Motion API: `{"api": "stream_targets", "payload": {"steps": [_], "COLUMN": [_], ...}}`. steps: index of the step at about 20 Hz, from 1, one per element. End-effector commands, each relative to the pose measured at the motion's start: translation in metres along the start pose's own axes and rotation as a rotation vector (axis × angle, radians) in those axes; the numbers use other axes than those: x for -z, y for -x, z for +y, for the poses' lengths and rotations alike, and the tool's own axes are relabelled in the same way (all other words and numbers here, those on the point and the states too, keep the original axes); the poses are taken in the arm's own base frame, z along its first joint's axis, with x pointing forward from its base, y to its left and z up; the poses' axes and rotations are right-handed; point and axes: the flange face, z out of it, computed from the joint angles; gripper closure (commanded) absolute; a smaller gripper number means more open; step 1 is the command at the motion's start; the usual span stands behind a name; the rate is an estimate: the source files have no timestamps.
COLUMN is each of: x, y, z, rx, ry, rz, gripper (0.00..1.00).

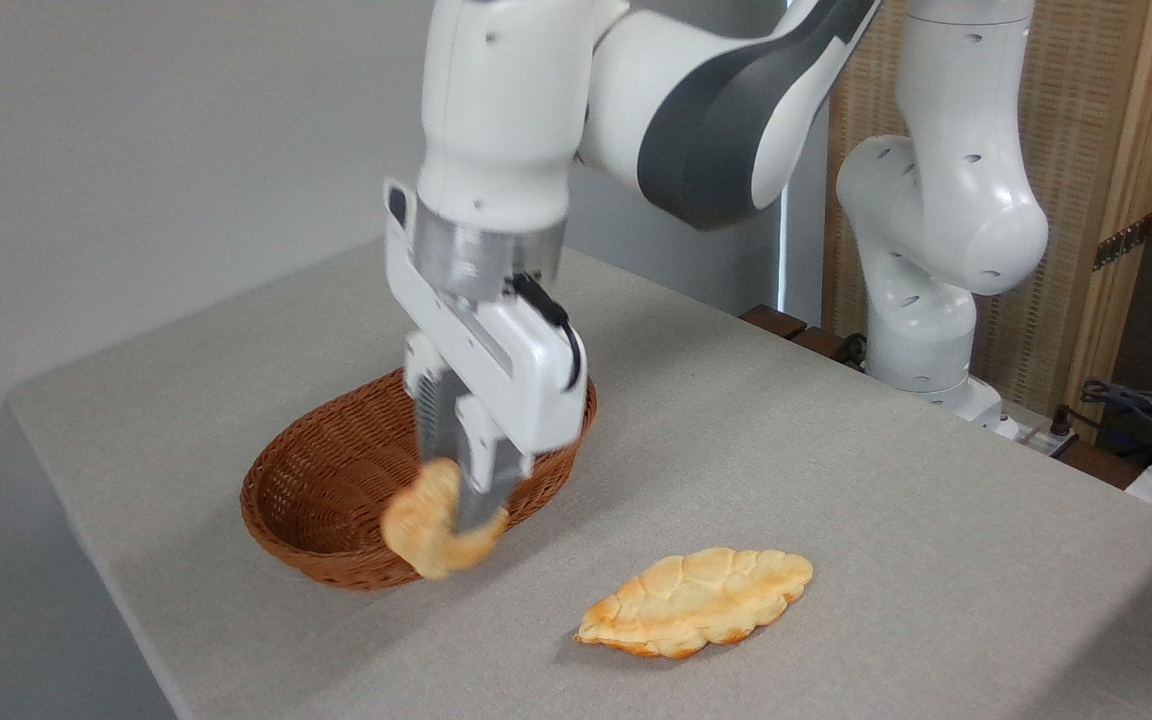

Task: Put bread into the basket
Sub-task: 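Lift the bread roll and carry it over the wicker basket, then lower the roll into the basket and open the gripper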

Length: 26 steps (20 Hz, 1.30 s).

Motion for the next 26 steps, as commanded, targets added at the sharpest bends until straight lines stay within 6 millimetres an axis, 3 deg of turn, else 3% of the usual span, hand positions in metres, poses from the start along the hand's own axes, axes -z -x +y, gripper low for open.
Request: {"api": "stream_targets", "payload": {"steps": [1,4,10,17,21,26], "x": [0.015,0.007,-0.01,-0.013,-0.003,0.018], "y": [-0.023,-0.052,-0.083,-0.087,-0.08,-0.056], "z": [0.007,0.032,0.067,0.073,0.062,0.034], "rx": [0.037,0.067,0.168,0.194,0.209,0.234], "ry": [-0.002,0.021,0.064,0.071,0.051,-0.024], "rz": [0.074,0.073,0.051,0.036,0.048,0.025], "gripper": [0.43,0.16,0.01,0.0,0.0,0.0]}}
